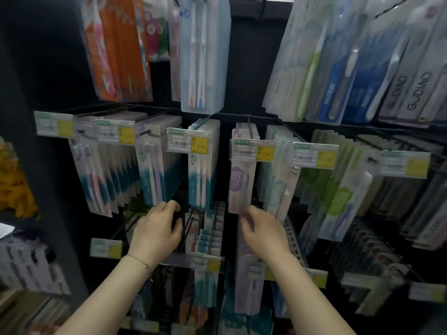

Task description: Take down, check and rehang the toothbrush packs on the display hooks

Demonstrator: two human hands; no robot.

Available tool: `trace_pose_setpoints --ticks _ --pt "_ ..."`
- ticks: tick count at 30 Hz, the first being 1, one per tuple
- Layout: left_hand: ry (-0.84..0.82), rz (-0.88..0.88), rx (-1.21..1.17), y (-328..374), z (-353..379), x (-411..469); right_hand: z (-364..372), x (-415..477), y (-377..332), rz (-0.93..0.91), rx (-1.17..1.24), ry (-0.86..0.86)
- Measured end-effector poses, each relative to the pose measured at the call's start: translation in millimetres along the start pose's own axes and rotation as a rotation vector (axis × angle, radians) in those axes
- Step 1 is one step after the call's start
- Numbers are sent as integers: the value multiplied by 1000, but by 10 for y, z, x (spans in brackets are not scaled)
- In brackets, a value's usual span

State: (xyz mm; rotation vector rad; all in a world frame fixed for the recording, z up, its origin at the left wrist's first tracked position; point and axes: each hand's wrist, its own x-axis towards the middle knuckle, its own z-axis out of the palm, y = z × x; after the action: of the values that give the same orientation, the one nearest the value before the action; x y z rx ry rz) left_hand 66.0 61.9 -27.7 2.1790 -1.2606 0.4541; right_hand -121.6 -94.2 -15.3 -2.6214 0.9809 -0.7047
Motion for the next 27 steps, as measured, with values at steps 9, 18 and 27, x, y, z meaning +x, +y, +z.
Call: trace_pose_setpoints --ticks 9,18,27 --pt "40 29 28 194 -29 -20 -46 -32 -14 -110 -55 12" --pt "-34 99 44 283 87 78 -85 -61 9 -93 -56 53" --pt "-191 222 98 461 214 161 -236 -234 218 -15 -130 107"
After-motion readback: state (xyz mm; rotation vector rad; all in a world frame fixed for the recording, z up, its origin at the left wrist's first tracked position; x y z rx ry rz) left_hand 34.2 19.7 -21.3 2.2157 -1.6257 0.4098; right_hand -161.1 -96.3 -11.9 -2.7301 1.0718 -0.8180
